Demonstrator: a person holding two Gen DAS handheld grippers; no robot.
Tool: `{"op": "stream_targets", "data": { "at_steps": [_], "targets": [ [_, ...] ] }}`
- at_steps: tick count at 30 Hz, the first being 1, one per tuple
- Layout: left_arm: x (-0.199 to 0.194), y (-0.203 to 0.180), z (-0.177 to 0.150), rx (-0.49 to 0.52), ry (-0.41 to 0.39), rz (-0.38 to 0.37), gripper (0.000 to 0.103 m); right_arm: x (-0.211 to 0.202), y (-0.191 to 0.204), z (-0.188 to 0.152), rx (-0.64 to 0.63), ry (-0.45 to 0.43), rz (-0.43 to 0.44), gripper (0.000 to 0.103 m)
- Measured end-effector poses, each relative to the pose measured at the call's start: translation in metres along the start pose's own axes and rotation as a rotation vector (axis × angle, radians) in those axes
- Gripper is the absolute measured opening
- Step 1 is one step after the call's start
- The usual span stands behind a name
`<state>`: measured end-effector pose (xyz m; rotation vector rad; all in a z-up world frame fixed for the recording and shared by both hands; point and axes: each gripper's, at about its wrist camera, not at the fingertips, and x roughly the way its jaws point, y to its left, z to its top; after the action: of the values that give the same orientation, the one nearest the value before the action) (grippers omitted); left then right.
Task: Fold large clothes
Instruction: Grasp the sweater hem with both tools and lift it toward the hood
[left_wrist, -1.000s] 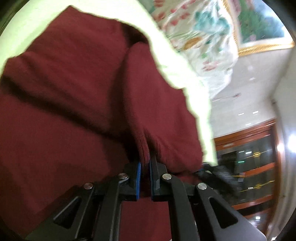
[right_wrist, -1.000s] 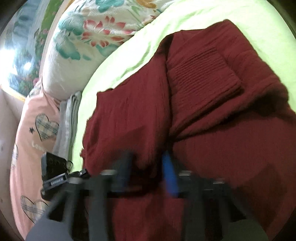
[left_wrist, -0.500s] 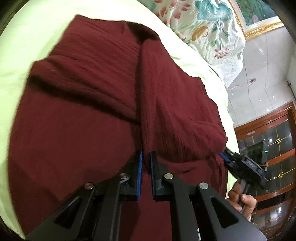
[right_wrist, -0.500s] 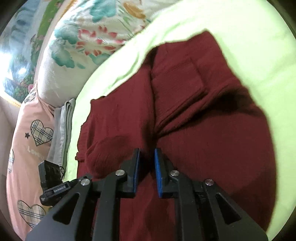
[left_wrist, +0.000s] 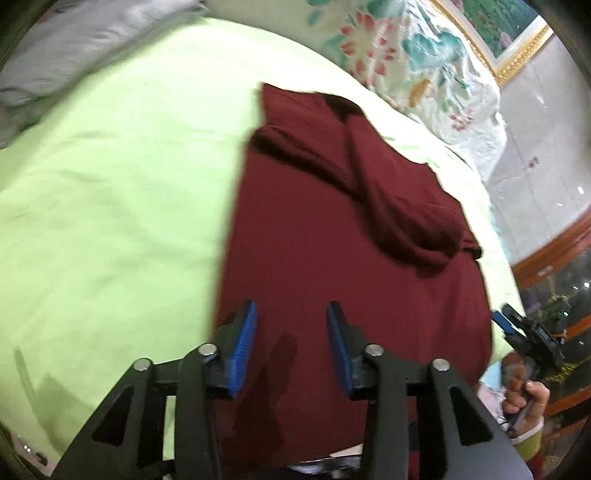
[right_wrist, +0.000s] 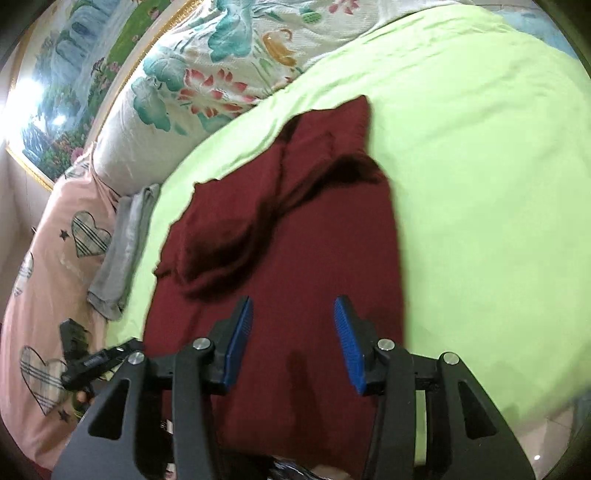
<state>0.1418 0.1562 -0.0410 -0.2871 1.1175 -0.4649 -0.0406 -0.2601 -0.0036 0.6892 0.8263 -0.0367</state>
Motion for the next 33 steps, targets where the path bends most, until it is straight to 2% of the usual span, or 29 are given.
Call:
{"op": "stream_targets", "data": {
  "at_steps": [1, 2, 6, 9, 10, 11, 12, 15, 18, 21, 23, 25, 28, 30, 31, 33],
  "targets": [
    [-0.005, 0.006, -0.004, -0.009, -0.008, 0.011, 0.055, -0.005, -0.004, -0.004, -0.004, -0.002, -0.012, 0.047],
    [-0.014, 0.016, -0.009, -0.021, -0.023, 0.025, 0.057, -0.015, -0.012, -0.009, -0.005, -0.013, -0.02, 0.047],
    [-0.023, 0.041, -0.021, -0.053, -0.025, 0.039, 0.057, -0.035, -0.034, -0.02, 0.007, -0.041, -0.062, 0.054],
    [-0.011, 0.035, -0.03, -0.046, 0.019, -0.003, 0.057, -0.035, -0.045, -0.028, 0.031, -0.019, -0.053, 0.054],
    [-0.008, 0.032, -0.032, -0.039, 0.028, -0.022, 0.06, -0.033, -0.046, -0.031, 0.028, -0.003, -0.025, 0.054],
    [-0.002, 0.027, -0.035, -0.03, 0.045, -0.071, 0.069, -0.028, -0.044, -0.034, 0.019, 0.022, 0.019, 0.055],
    [0.001, 0.023, -0.038, -0.024, 0.056, -0.108, 0.073, -0.024, -0.044, -0.037, 0.013, 0.052, 0.076, 0.057],
    [0.006, 0.013, -0.046, 0.009, 0.077, -0.185, 0.075, -0.012, -0.041, -0.051, 0.002, 0.123, 0.228, 0.057],
    [0.007, 0.009, -0.056, 0.054, 0.11, -0.227, 0.074, -0.009, -0.034, -0.065, -0.053, 0.151, 0.267, 0.059],
    [0.008, 0.013, -0.066, 0.071, 0.143, -0.263, 0.059, -0.003, -0.033, -0.079, -0.062, 0.18, 0.317, 0.059],
    [0.009, 0.019, -0.069, 0.066, 0.163, -0.281, 0.044, 0.006, -0.037, -0.087, -0.056, 0.213, 0.32, 0.059],
    [0.01, 0.029, -0.069, 0.036, 0.18, -0.306, 0.035, 0.013, -0.039, -0.094, -0.054, 0.233, 0.309, 0.055],
    [0.014, 0.035, -0.068, 0.007, 0.197, -0.322, 0.026, 0.016, -0.038, -0.096, -0.06, 0.227, 0.303, 0.038],
    [0.015, 0.033, -0.068, 0.022, 0.2, -0.315, 0.025, 0.017, -0.036, -0.092, -0.072, 0.224, 0.291, 0.025],
    [0.015, 0.03, -0.068, 0.033, 0.204, -0.312, 0.024, 0.016, -0.035, -0.091, -0.077, 0.224, 0.284, 0.023],
    [0.016, 0.026, -0.068, 0.046, 0.21, -0.296, 0.009, 0.016, -0.033, -0.088, -0.084, 0.223, 0.287, 0.015]
  ]
}}
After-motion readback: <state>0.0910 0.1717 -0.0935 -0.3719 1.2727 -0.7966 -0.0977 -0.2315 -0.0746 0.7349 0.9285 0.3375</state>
